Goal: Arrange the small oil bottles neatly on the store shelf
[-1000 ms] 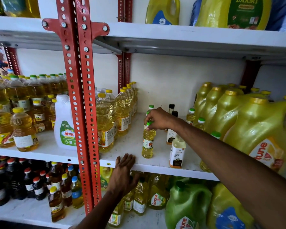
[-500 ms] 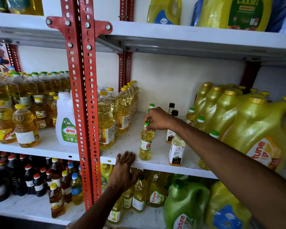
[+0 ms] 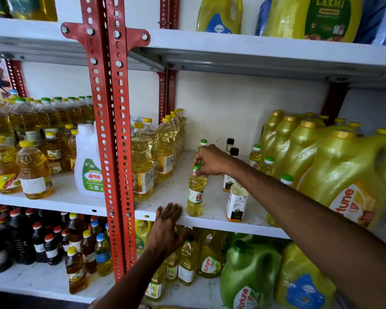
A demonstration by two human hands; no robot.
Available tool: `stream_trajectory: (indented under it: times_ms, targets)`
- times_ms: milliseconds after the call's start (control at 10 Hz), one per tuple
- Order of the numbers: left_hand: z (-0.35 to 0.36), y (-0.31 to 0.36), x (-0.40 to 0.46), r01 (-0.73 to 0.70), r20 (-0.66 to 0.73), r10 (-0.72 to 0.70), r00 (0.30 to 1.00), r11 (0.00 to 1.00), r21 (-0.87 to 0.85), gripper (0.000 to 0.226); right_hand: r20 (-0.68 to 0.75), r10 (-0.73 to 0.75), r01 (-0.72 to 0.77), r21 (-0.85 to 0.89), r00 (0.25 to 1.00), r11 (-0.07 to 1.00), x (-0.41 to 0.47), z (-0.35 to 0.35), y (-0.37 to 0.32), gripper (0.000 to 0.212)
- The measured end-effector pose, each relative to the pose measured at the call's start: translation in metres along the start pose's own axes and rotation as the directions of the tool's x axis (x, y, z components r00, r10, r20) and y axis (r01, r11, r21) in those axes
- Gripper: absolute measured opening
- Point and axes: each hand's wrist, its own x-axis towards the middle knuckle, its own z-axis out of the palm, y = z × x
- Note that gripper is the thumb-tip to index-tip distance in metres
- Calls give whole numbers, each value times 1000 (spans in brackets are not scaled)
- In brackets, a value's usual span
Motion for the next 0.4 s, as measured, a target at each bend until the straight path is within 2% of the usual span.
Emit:
stream_trajectory:
  times_ms: [200,300,400]
  targets:
    - [2,-1,0,18,26,-18,1000,1000,6,81,-10,-4,4,-9,1000,1000,-2,0,0,34]
    - [-3,3,-2,20,11,-19,1000,1000,-14,81,4,14,-14,-18,1000,1000,-5,-4,-1,48]
    - [-15,13,4,-3,-115,-1,993,1000,-28,74,-53,50,-51,-22,997,998,-14,-8,5,72]
